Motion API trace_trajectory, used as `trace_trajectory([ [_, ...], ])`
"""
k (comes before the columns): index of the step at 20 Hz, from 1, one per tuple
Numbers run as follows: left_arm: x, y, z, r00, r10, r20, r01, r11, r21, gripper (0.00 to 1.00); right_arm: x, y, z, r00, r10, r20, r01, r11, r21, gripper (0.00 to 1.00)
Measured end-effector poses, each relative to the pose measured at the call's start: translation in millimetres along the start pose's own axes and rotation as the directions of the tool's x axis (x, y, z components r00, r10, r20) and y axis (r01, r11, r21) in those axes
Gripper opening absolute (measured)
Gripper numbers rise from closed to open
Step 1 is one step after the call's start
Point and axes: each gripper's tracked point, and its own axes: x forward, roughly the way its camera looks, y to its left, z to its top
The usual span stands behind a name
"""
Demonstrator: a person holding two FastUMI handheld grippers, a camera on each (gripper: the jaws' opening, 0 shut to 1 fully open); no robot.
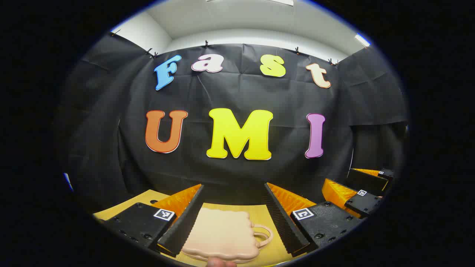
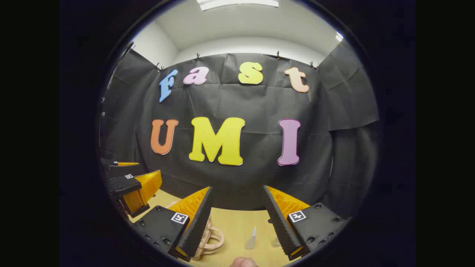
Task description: First open the suitcase, pack the skin care products into it, and then close the suitcase.
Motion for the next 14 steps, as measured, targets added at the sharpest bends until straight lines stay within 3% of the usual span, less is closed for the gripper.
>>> trace_trajectory([
  [8, -0.5, 21.0, -9.5, 1.000, 0.031, -0.006, -0.031, 1.000, -0.002, 0.99, 4.7, 17.2, -3.4, 1.000, 0.026, -0.015, -0.027, 1.000, -0.012, 0.79],
  [14, 4.4, 14.5, -10.9, 1.000, 0.005, -0.010, -0.005, 1.000, 0.014, 0.99, 9.8, 22.0, -7.5, 0.999, 0.044, -0.032, -0.044, 0.999, -0.017, 0.79],
])
